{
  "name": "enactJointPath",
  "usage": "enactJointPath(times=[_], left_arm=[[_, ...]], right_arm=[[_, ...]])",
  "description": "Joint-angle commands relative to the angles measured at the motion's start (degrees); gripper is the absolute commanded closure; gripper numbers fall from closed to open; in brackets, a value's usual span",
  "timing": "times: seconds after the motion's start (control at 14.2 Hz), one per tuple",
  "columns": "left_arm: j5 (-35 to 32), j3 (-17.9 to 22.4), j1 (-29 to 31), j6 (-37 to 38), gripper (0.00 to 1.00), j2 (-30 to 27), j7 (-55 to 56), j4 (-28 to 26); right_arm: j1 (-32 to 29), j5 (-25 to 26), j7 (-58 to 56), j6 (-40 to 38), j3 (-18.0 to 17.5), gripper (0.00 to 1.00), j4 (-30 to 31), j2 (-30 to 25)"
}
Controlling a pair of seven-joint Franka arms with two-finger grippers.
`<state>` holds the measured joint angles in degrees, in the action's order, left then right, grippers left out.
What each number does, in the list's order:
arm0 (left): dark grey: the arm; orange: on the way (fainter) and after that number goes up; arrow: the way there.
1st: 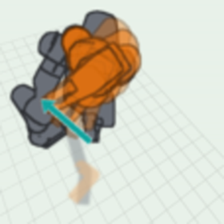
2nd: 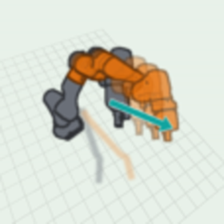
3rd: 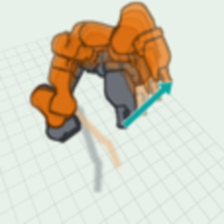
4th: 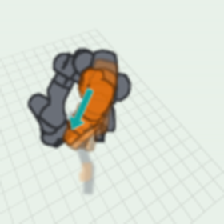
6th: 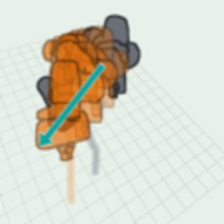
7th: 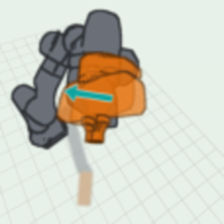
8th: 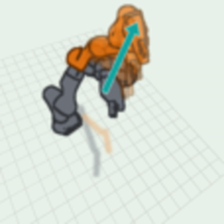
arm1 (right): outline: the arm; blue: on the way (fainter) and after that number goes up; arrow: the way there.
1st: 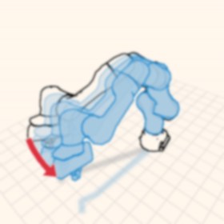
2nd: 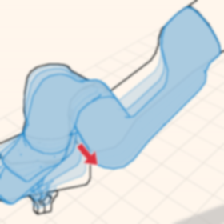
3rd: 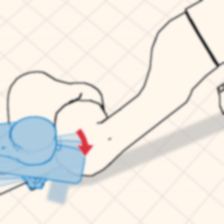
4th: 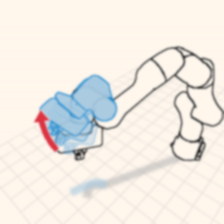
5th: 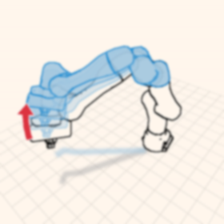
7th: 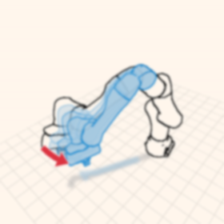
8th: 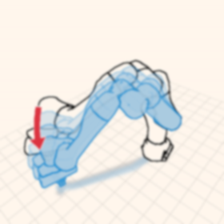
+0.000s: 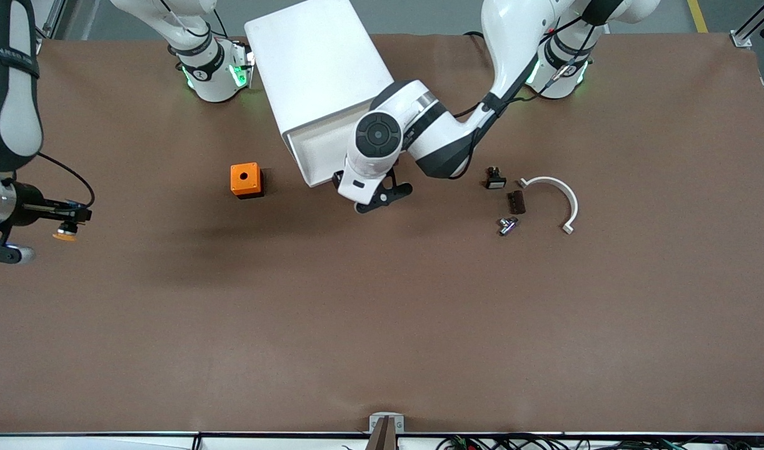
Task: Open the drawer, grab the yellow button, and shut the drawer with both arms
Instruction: 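Lift the yellow button out with the right gripper, then push the drawer shut with the left gripper while the right gripper carries the button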
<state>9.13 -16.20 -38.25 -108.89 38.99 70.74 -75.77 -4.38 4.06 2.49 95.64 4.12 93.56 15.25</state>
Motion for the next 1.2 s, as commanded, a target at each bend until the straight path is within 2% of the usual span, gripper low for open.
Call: enactJointPath(times=[0.0, 0.63, 0.99, 1.13], left_arm=[[0.72, -0.41, -2.61, -0.80, 0.00, -0.67, 3.43, -0.25], [0.80, -0.49, -7.80, -3.69, 0.00, -0.58, 9.85, -0.43], [0.89, -0.49, -10.18, -8.52, 0.00, -0.49, 14.77, -0.52], [1.42, -0.76, -10.18, -9.76, 0.00, -0.40, 15.13, -0.52]], right_arm=[[-2.73, 2.44, -3.79, 8.64, -1.39, 0.87, 5.65, 0.39], [-10.55, 5.70, -14.43, 29.93, -1.39, 0.87, 6.90, 12.60], [-13.37, 5.70, -17.69, 37.93, -1.48, 0.85, 6.37, 19.63], [-13.99, 5.61, -17.69, 38.74, -1.48, 0.85, 6.37, 21.05]])
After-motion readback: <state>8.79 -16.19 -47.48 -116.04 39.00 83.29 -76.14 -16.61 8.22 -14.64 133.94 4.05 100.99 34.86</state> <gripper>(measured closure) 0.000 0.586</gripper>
